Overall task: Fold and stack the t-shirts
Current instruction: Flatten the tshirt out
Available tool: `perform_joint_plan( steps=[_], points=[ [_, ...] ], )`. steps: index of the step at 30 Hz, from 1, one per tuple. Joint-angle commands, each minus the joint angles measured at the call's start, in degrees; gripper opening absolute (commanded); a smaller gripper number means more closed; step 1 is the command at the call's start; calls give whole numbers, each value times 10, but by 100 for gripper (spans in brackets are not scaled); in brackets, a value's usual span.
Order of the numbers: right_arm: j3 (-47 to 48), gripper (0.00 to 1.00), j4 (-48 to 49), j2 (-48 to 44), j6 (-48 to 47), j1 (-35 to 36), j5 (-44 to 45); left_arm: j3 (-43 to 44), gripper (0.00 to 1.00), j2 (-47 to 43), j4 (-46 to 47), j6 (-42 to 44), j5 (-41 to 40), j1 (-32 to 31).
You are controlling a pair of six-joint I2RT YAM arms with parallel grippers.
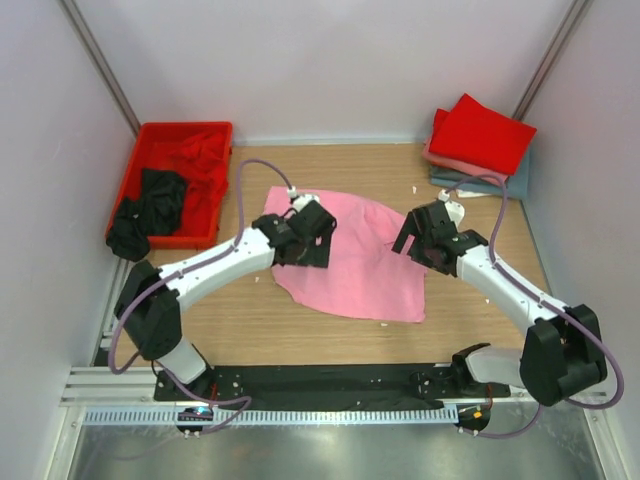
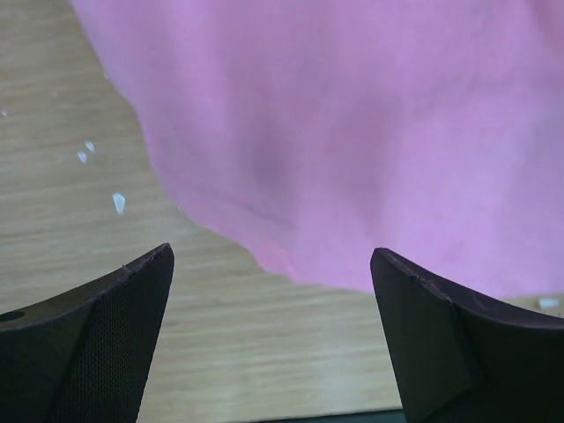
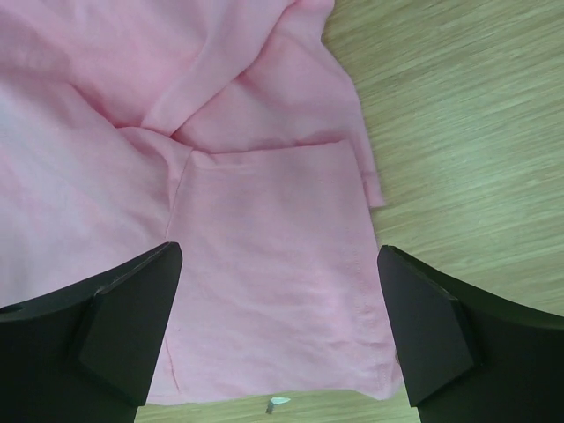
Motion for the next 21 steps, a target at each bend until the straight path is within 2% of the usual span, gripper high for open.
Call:
perform_joint_plan(
  steps=[1,5,7,8,10,14,16,20,21],
  points=[
    [-5,100,-7,-62,-14,0,30,-43,93,-89,-16,-59,-31,-42],
    [-61,100,15,-85,-4,0,18,-170,87,-199,47,-104,27,-47],
    [-75,99,30,-74,-4,0,-7,-230,80,-225,114,-112,75,-49],
    [-86,98,42,-71,-5,1,-14,-245,79,-241,159,-115,91,-54],
    [-101,97,46,-64,-4,1,-25,-266,78,-243,190,-118,107,-69],
    [-112,97,47,-69,7,1,-25,-254,78,-208,254,-107,89,-139],
    [-120,95,44,-70,12,1,-33,-236,78,-168,270,-107,89,-153],
    [-166,86,68,-73,27,1,-74,-215,75,-121,277,-121,97,-163],
    [-177,81,74,-72,29,2,-80,-216,75,-117,279,-122,98,-163]
  ],
)
